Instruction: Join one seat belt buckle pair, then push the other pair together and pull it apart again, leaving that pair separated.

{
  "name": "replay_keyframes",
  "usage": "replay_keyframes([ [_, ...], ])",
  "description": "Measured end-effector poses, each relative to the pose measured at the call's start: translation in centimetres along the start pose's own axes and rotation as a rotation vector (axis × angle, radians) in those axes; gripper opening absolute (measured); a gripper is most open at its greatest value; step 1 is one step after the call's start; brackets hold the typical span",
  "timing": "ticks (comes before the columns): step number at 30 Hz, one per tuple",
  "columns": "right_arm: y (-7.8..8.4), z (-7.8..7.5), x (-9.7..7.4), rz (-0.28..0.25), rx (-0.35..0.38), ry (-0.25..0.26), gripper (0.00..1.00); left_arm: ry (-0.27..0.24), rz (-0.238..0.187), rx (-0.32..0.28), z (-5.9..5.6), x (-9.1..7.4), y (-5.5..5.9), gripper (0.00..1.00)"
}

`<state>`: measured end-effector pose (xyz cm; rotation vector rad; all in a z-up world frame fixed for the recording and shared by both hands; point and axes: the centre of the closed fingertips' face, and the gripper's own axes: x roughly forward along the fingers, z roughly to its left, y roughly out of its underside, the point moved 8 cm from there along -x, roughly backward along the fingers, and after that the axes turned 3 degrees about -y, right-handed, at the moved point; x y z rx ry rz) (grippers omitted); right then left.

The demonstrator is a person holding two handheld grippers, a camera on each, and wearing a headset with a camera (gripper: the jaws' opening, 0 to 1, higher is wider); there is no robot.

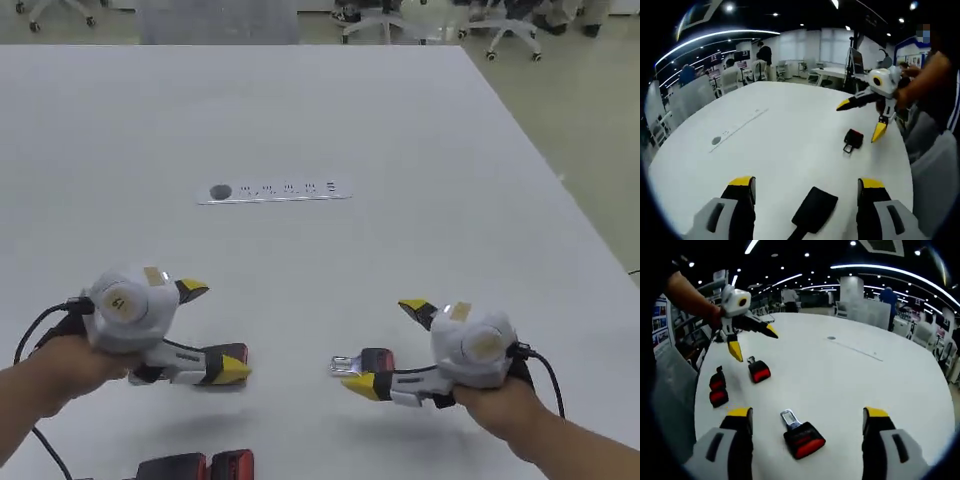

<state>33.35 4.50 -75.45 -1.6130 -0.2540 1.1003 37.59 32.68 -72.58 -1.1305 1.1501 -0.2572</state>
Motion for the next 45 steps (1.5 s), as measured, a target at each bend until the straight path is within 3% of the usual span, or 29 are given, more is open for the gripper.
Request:
replay_keyframes([
  [5, -1.4, 1.5, -1.5, -0.054, 0.004, 0.058, 0.95, -0.097, -0.093, -0.095, -0.5, -3.0, -0.6, 0.97],
  [9, -2.2, 2.8, -2.9, -0.094, 0.013, 0.1, 0.96, -0.157, -0.146, -0.12, -0.9, -5.6, -0.5, 0.99],
  [16, -2.9, 5.4, -4.7, -0.129, 0.018, 0.129, 1.0, -0.223, -0.177, -0.178, -3.1, -9.9, 0.9, 1.0],
  [26, -3.5, 9.0, -7.0, -0.18, -0.037, 0.127, 1.0, -0.275, -0.217, -0.165, -5.7, -15.6, 3.8, 1.0],
  [33, -3.7, 9.9, -7.8, -0.191, -0.034, 0.143, 1.0, -0.27, -0.234, -0.149, -7.4, -17.5, 4.4, 1.0],
  [45, -4.1, 11.3, -8.6, -0.227, -0.027, 0.157, 1.0, -0.225, -0.254, -0.102, -8.7, -17.8, 3.5, 1.0],
])
